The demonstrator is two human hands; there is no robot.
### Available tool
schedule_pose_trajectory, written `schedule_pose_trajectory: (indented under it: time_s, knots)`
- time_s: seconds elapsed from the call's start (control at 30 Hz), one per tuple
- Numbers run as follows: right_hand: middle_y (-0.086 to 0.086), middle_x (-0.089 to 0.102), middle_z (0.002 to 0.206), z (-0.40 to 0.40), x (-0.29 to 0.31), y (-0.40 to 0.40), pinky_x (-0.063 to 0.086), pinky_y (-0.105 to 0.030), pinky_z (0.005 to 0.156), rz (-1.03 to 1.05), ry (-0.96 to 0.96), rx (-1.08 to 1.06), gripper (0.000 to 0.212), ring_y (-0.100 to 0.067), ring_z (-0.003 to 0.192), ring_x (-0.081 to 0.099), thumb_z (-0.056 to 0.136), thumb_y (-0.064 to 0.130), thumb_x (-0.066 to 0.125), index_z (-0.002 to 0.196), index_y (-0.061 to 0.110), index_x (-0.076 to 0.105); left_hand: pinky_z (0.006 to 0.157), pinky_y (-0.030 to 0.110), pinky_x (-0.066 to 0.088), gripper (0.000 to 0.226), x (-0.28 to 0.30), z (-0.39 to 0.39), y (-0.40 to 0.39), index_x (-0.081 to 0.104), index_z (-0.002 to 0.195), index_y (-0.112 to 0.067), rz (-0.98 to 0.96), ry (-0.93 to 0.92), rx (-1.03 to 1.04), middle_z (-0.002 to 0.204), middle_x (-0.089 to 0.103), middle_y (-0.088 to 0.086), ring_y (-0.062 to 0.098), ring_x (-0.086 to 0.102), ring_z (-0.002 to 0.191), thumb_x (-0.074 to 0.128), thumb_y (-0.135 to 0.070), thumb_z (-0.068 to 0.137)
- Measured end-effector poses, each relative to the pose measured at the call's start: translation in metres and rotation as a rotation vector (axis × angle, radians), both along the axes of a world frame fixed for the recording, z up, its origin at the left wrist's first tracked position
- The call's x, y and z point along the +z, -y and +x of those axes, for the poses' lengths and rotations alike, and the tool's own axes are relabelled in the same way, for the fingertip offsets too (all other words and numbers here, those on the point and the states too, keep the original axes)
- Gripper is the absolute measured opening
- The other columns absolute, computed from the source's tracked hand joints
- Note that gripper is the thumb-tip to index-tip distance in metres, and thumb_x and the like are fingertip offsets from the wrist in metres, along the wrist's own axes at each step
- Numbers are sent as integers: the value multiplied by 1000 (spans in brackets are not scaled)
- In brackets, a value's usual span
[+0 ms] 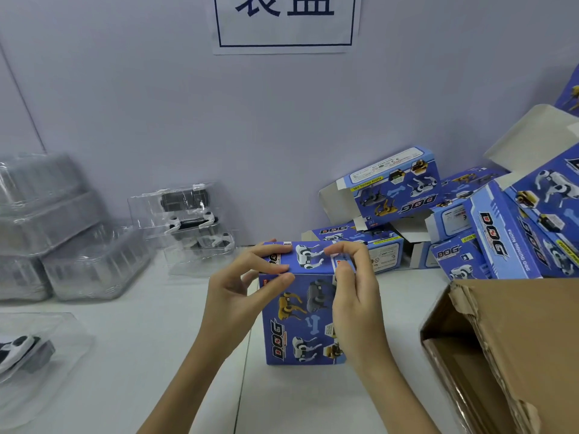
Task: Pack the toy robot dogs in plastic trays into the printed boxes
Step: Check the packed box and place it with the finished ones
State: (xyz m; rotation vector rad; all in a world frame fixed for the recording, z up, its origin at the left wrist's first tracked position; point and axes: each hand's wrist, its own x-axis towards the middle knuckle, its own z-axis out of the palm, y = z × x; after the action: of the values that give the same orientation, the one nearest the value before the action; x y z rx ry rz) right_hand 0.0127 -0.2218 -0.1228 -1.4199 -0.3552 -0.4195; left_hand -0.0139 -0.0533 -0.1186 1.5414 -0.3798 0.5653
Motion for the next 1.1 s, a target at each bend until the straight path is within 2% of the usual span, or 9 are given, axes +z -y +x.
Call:
schedule_pose_trajectory:
  time_s: [0.17,0.3,0.43,0.6,0.7,0.87,0.93,1.0,1.1]
  knots:
    - [10,65,98,-1,6,1,60,-43,62,48,-40,83,39,-18,95,70,110,2,33,117,30,60,83,55,63,42,4,-1,-1,73,94,-16,-3,-29,-22,134,69,4,30,57,137,83,-55,81]
    - [1,70,122,0,2,6,64,-39,77,272,-127,228,33,-23,117,70,108,8,44,121,32,62,83,50,64,13,0,3,-3,74,94,-21,13,-30,-31,144,62,-1,29,55,138,80,-32,91]
    - [14,66,134,3,-7,20,59,-25,87,219,-146,333,47,-10,125,65,99,36,60,144,36,49,76,49,65,22,-4,6,-4,72,102,-23,-35,-109,-42,152,54,-12,24,58,137,80,-39,89]
    - [21,54,149,12,-15,49,34,-40,123,-342,-246,468,89,2,142,44,87,29,80,155,46,26,75,42,65,19,-8,9,-13,71,101,-18,-144,-131,-110,150,58,-9,25,61,134,78,-30,90]
    - [18,59,140,16,-23,58,55,-29,103,-487,-347,503,78,9,122,58,84,19,87,141,47,42,80,47,65,38,-8,11,-16,69,102,-16,-183,-171,-156,153,55,-10,26,61,134,87,-43,83]
    - [20,63,124,14,-32,36,58,-25,87,-305,-135,131,78,-5,116,62,69,19,97,131,41,53,89,24,59,20,-11,15,-11,69,110,-26,-137,-133,224,146,59,-11,0,59,130,70,-37,93]
    - [21,56,129,11,-40,23,51,-23,91,-355,42,-122,84,-7,122,51,67,19,95,133,44,50,91,30,60,33,-13,16,-7,64,119,-34,-47,-247,351,137,64,-5,7,66,118,64,-52,91]
    - [16,48,139,7,-47,15,50,-32,94,-503,168,-325,92,-15,127,44,61,16,95,136,44,49,82,33,63,45,-11,16,-3,60,125,-30,-133,-466,200,127,70,8,21,76,99,57,-61,93]
    - [0,36,160,8,-55,10,45,-49,107,-817,330,-384,99,-26,144,35,56,20,97,139,42,49,86,48,64,67,-6,15,-6,73,126,-24,-277,-728,-133,116,77,20,36,76,104,45,-76,94]
